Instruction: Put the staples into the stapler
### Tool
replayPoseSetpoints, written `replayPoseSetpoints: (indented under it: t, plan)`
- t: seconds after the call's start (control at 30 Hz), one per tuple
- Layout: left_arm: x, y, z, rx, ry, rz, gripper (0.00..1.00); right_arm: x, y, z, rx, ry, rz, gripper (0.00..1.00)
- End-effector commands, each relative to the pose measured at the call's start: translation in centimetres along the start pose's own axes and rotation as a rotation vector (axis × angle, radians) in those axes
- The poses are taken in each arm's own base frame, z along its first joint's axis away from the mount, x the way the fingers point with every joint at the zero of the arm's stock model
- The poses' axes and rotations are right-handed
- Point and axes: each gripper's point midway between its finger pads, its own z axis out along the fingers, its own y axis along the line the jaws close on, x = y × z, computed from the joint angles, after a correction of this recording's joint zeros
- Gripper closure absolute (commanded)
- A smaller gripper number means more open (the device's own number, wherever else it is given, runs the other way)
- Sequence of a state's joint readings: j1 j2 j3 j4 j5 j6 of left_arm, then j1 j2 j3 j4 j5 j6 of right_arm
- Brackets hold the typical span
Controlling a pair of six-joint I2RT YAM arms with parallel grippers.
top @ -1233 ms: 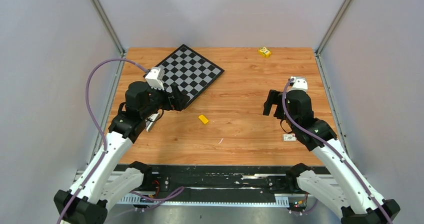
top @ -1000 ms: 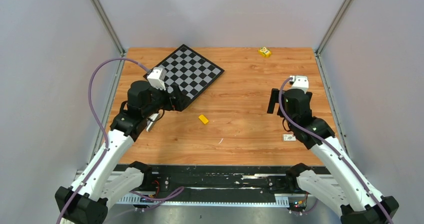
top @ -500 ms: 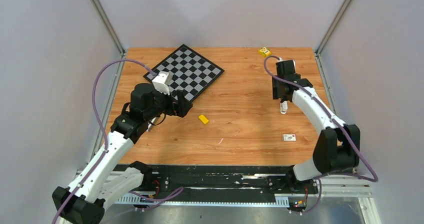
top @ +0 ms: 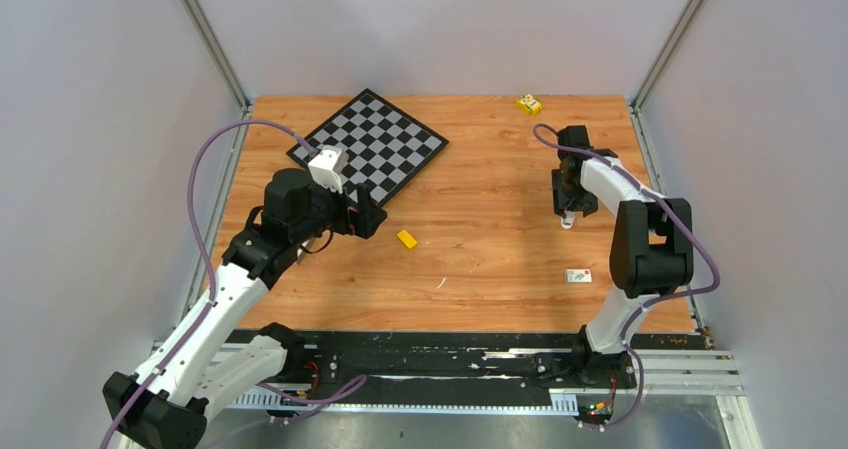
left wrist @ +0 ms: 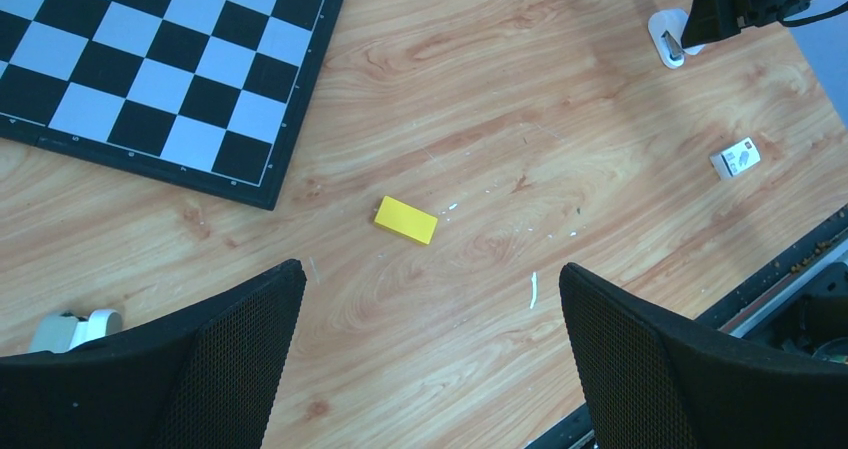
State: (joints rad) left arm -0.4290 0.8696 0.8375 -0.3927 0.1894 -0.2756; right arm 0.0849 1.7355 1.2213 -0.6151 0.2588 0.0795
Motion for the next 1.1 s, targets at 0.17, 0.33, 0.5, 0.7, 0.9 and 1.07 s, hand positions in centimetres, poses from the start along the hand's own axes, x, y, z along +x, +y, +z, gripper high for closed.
replayPoseSetpoints:
  t: [0.17, 0.33, 0.5, 0.7, 0.9, 1.07]
  plan:
    - [-0.8, -0.1, -0.1, -0.004, -0.02, 0.009, 0.01, 0.5, 0.0, 1.1, -0.081, 0.068, 0.013, 0.55]
    - [-0.9, 0.0, 0.0, -0.012, -0.023, 0.0, 0.02, 0.7, 0.0, 1.3, -0.082, 0.082, 0.001, 0.56]
    - [-0.8, 0.1, -0.1, -0.02, -0.025, -0.014, 0.04, 0.6, 0.7, 1.1, -0.122, 0.082, -0.003, 0.69]
    - [-1.2, 0.3, 0.1, -0.039, -0.037, -0.036, 0.07, 0.5, 3.6, -0.8, -0.259, 0.053, 0.017, 0.79]
    - [-1.7, -0.5, 0.7, -0.011, -0.038, -0.109, 0.13, 0.3, 7.8, -4.8, -0.394, -0.016, 0.045, 0.82]
    - [-2.2, -1.7, 1.6, 0.041, -0.043, -0.213, 0.19, 0.4, 12.9, -9.0, -0.585, -0.079, 0.086, 0.85]
